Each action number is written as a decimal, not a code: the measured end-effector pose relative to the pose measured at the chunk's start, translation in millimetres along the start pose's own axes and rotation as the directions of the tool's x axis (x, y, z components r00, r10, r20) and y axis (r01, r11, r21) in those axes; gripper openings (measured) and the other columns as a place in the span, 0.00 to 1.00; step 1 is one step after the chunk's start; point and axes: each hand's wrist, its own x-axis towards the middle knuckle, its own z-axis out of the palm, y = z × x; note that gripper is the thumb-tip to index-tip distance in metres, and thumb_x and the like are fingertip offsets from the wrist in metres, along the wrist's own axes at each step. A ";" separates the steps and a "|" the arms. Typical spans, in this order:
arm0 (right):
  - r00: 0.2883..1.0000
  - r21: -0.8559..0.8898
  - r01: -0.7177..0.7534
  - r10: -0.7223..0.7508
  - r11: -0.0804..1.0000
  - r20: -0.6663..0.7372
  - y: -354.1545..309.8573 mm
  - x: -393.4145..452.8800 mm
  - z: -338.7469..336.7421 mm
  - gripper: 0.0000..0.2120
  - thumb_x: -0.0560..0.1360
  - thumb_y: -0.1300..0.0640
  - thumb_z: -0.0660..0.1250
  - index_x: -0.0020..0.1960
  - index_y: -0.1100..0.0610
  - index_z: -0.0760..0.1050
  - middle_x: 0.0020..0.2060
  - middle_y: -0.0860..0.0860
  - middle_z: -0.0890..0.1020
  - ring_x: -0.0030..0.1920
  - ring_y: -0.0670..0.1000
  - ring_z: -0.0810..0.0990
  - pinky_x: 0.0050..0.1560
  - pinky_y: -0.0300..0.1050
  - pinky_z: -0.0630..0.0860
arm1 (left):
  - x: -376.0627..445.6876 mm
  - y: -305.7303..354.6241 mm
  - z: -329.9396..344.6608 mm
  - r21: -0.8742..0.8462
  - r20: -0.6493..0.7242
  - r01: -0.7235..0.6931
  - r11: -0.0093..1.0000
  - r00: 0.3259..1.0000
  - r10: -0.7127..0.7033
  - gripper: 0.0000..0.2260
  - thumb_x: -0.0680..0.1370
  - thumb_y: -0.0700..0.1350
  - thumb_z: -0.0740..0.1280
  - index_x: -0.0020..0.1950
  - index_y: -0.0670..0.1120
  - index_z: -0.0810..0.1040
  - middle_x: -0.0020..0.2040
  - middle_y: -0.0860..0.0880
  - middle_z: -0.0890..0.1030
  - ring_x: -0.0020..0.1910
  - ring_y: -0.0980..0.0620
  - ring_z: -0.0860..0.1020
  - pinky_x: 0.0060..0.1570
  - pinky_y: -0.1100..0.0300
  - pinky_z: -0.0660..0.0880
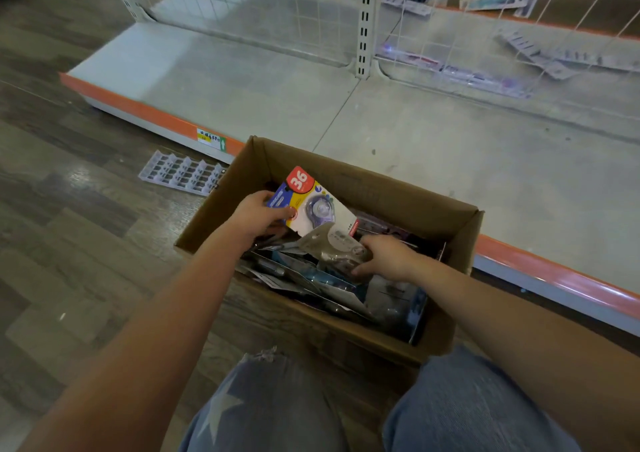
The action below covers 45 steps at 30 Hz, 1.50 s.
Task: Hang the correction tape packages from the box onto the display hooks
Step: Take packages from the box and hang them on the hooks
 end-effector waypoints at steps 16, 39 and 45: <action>0.990 0.648 -0.055 0.127 0.760 -0.064 -6.3 -54.0 -63.8 0.09 0.74 0.59 0.70 0.51 0.49 0.75 0.53 0.49 0.82 0.48 0.43 0.81 0.48 0.37 0.77 | -31.9 46.1 33.5 -0.710 -0.171 0.006 0.704 0.968 -0.181 0.05 0.77 0.40 0.68 0.52 0.42 0.77 0.45 0.45 0.81 0.43 0.46 0.80 0.40 0.56 0.78; 0.936 0.940 0.053 0.311 0.337 -0.164 -217.7 -415.2 -278.6 0.12 0.76 0.56 0.67 0.59 0.53 0.73 0.51 0.52 0.84 0.54 0.54 0.82 0.64 0.56 0.73 | -346.3 346.8 -86.7 -0.406 0.255 0.028 0.914 0.963 0.084 0.07 0.78 0.36 0.64 0.52 0.37 0.79 0.46 0.39 0.85 0.42 0.43 0.83 0.45 0.52 0.78; 0.872 0.960 0.193 0.413 0.201 -0.262 -238.3 -499.2 -282.2 0.10 0.77 0.58 0.64 0.57 0.59 0.74 0.48 0.55 0.85 0.50 0.55 0.83 0.59 0.54 0.76 | -417.8 396.9 -84.3 -0.374 0.342 0.008 0.928 0.931 0.130 0.07 0.78 0.37 0.64 0.52 0.37 0.80 0.49 0.36 0.83 0.42 0.42 0.83 0.41 0.53 0.80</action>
